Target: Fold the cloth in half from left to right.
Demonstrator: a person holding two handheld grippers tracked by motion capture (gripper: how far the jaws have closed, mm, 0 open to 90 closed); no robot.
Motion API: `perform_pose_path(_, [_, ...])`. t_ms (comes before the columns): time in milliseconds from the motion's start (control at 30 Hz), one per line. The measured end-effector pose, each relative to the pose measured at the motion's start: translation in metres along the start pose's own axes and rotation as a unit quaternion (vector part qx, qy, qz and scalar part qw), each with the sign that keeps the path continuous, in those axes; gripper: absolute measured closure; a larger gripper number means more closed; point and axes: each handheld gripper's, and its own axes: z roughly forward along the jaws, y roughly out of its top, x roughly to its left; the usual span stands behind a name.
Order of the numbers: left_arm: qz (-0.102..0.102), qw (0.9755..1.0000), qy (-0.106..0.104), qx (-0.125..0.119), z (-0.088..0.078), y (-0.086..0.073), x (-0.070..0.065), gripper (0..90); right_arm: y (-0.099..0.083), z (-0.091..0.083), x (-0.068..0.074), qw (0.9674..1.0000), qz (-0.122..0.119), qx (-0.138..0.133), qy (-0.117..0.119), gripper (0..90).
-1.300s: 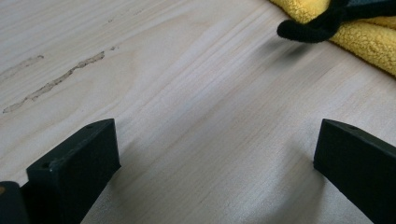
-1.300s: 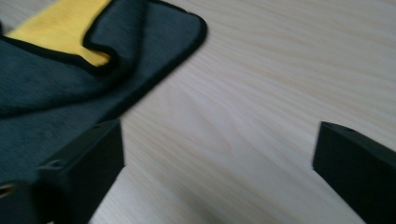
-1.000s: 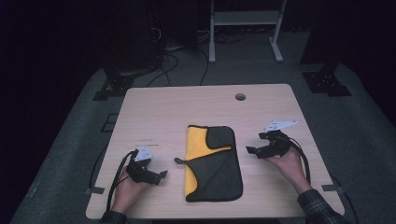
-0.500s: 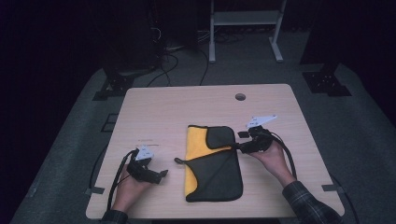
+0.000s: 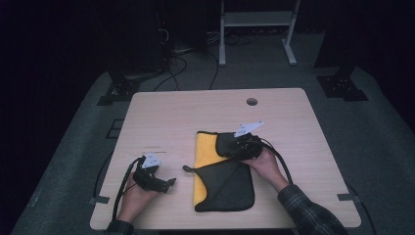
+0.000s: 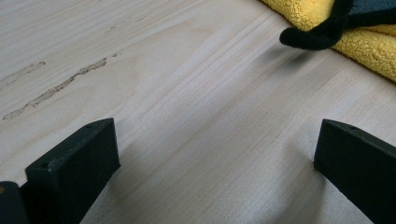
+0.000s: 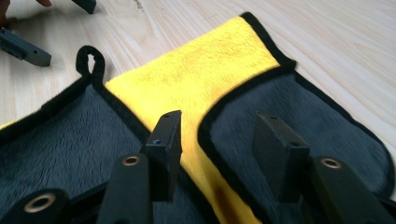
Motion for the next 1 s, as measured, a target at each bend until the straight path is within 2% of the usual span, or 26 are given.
perform_pose_path(100, [0.0, 1.0, 0.0, 0.0, 0.0, 0.0, 0.0, 0.0, 0.004, 0.009, 0.003, 1.0, -0.007, 0.0, 0.001, 55.6])
perform_pose_path(267, [0.0, 1.0, 0.0, 0.0, 0.0, 0.0, 0.0, 0.0, 0.004, 0.025, 0.006, 0.9996, -0.021, 0.019, 0.001, 58.8])
perform_pose_path(400, [0.0, 1.0, 0.0, 0.0, 0.0, 0.0, 0.0, 0.0, 0.002, 0.036, 0.009, 0.9985, -0.036, 0.039, -0.012, 62.0])
perform_pose_path(500, [0.0, 1.0, 0.0, 0.0, 0.0, 0.0, 0.0, 0.0, 0.001, 0.041, 0.011, 0.9974, -0.046, 0.048, -0.029, 69.7])
perform_pose_path(567, [0.0, 1.0, 0.0, 0.0, 0.0, 0.0, 0.0, 0.0, 0.001, 0.041, 0.013, 0.9963, -0.057, 0.05, -0.04, 76.3])
perform_pose_path(633, [0.0, 1.0, 0.0, 0.0, 0.0, 0.0, 0.0, 0.0, 0.001, 0.04, 0.013, 0.9963, -0.059, 0.048, -0.04, 83.3])
perform_pose_path(767, [0.0, 1.0, 0.0, 0.0, 0.0, 0.0, 0.0, 0.0, 0.004, 0.031, 0.009, 0.997, -0.057, 0.032, -0.041, 84.7])
perform_pose_path(867, [0.001, 1.0, 0.0, 0.0, 0.0, 0.0, 0.0, 0.0, 0.009, 0.018, 0.002, 0.9974, -0.048, 0.014, -0.052, 84.9])
perform_pose_path(1000, [0.001, 1.0, 0.0, 0.0, 0.0, 0.0, 0.0, 0.0, 0.013, 0.003, -0.016, 0.998, -0.017, -0.015, -0.06, 85.2])
